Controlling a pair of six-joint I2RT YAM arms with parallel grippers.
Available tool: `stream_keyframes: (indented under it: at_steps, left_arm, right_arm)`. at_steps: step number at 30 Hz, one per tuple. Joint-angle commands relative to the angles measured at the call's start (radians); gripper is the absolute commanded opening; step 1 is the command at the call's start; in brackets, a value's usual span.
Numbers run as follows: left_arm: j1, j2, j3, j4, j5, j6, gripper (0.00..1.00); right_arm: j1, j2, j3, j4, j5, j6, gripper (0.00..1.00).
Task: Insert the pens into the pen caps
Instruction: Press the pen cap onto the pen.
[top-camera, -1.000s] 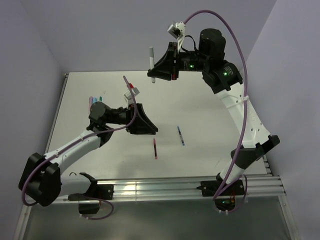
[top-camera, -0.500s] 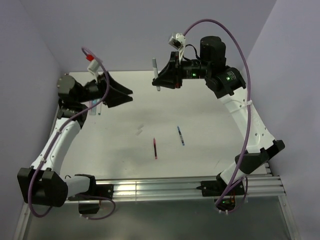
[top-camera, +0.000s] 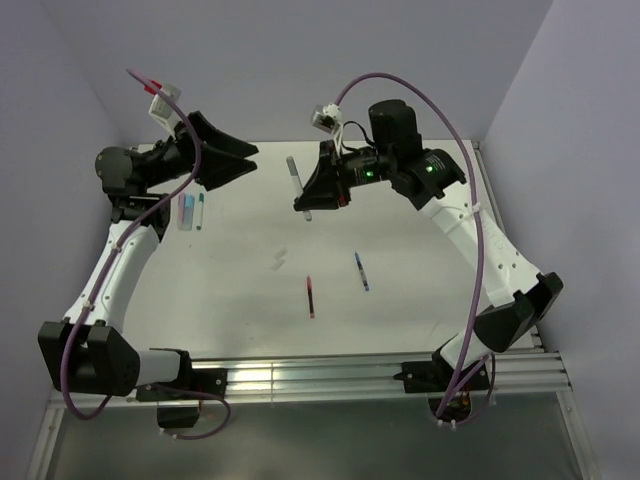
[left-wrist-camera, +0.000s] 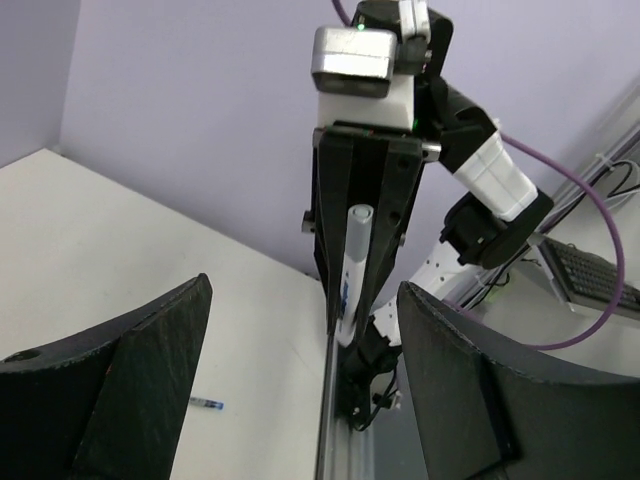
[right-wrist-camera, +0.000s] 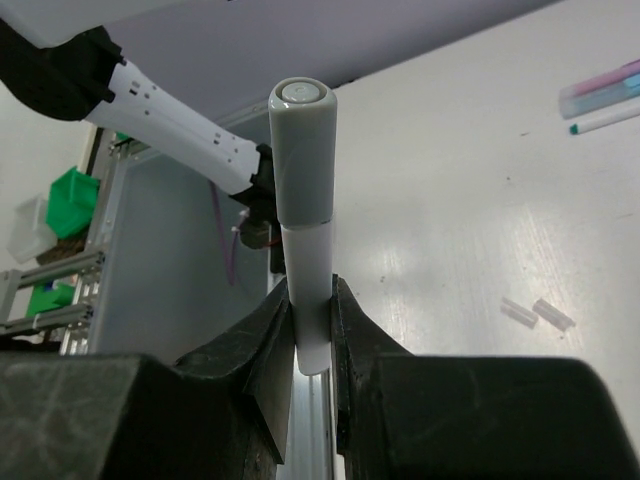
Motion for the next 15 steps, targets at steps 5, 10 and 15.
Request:
stream_keyframes:
  at_steps: [5,10,15]
  left_arm:
    - [-0.055,-0.004,-0.009,0.127,-0.032,-0.088,0.78]
    - [-0.090,-0.006,-0.027,0.141,-0.037,-0.108,0.75]
    - [-0.120,-0.008,-0.049,0.181,-0.042,-0.138,0.72]
  right_arm:
    - [0.058,-0.029,-0.012,0.022,-0.020,0.026,0.00]
    - [0.072,-0.016,0.002,0.022,-0.014,0.032,0.00]
    - [0.083,0.001,0.006,0.022,-0.018,0.038,0.00]
